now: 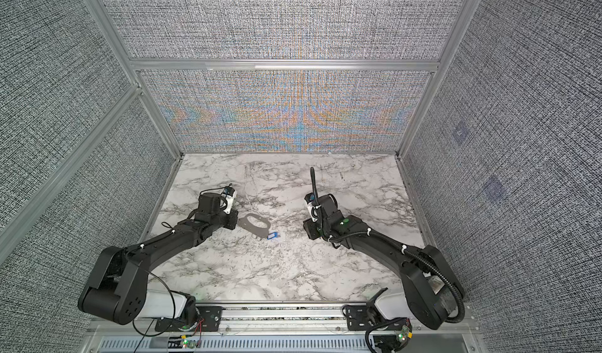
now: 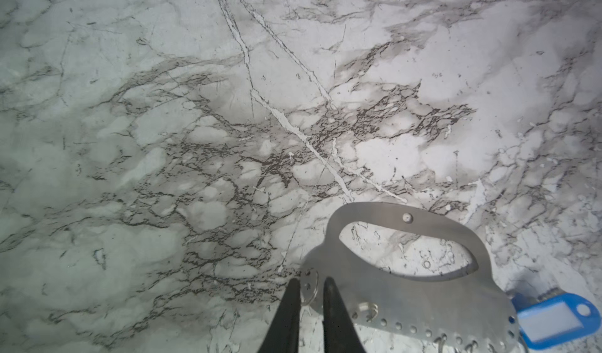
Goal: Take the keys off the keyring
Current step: 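Move the right gripper over the steel plate toward the blue-tagged key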
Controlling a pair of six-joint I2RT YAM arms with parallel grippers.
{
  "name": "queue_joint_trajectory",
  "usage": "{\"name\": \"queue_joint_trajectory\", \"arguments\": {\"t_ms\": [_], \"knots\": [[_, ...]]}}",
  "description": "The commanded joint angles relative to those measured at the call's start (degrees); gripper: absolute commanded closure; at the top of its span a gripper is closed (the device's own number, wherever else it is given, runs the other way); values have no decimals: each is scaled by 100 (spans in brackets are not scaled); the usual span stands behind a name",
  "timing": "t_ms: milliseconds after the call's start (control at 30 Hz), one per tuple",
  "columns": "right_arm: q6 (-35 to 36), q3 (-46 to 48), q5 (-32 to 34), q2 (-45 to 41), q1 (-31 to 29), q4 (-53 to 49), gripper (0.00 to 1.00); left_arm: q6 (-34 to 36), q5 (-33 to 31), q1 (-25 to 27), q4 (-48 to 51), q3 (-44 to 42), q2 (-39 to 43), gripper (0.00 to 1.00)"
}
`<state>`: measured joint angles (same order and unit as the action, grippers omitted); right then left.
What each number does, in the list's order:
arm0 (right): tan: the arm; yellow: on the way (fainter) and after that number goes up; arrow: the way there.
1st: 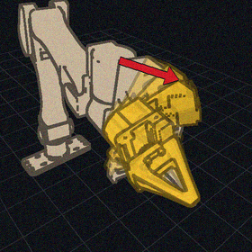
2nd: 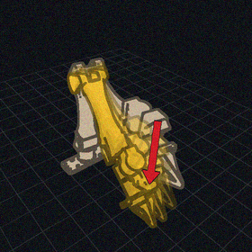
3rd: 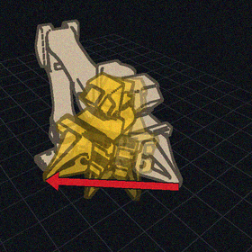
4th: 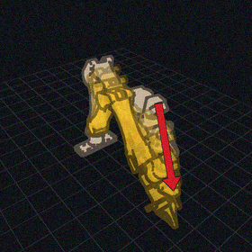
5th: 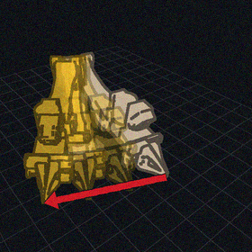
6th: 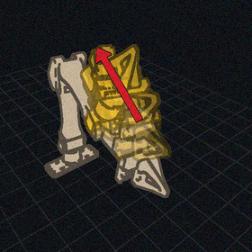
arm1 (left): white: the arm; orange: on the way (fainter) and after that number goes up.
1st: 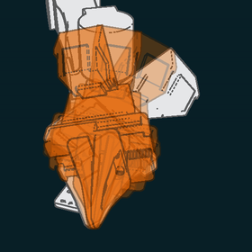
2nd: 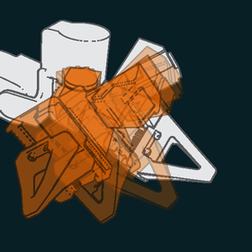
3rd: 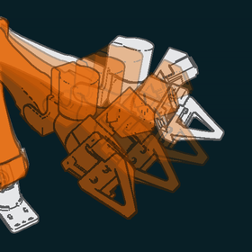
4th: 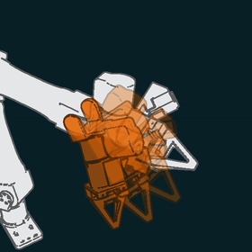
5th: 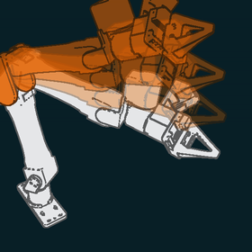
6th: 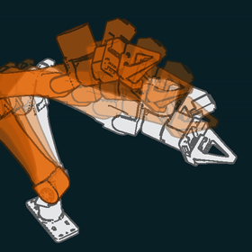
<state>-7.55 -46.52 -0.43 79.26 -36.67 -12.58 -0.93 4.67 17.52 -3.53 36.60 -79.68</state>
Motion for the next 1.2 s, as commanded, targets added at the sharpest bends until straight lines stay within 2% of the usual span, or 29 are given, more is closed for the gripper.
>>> {"name": "queue_joint_trajectory", "arguments": {"t_ms": [0, 167, 300, 433, 667, 900, 1167], "knots": [[143, -65, -6, 42, -82, 104, 44, -126, -70, -6, -74, -48, 157, 78], [506, -185, -290, 154, -214, 117, 44, -130, 39, -3, -74, -18, 388, 72], [1014, -518, -441, 420, -456, -10, 45, -443, 310, -3, 156, 180, 744, 69], [1495, -1049, -452, 843, -652, -250, 45, -1136, 898, -12, 68, 190, 1354, 65], [2076, -2111, -737, 1847, -1014, -866, 47, -2157, 1269, -85, -161, -123, 1899, 61], [2830, -2600, -867, 2560, -1277, -985, 50, -3296, 2033, -644, -686, -638, 2241, 59], [2672, -3358, -949, 3428, -1317, -1400, 57, -3227, 2076, -803, -747, -1058, 2562, 59]]}}
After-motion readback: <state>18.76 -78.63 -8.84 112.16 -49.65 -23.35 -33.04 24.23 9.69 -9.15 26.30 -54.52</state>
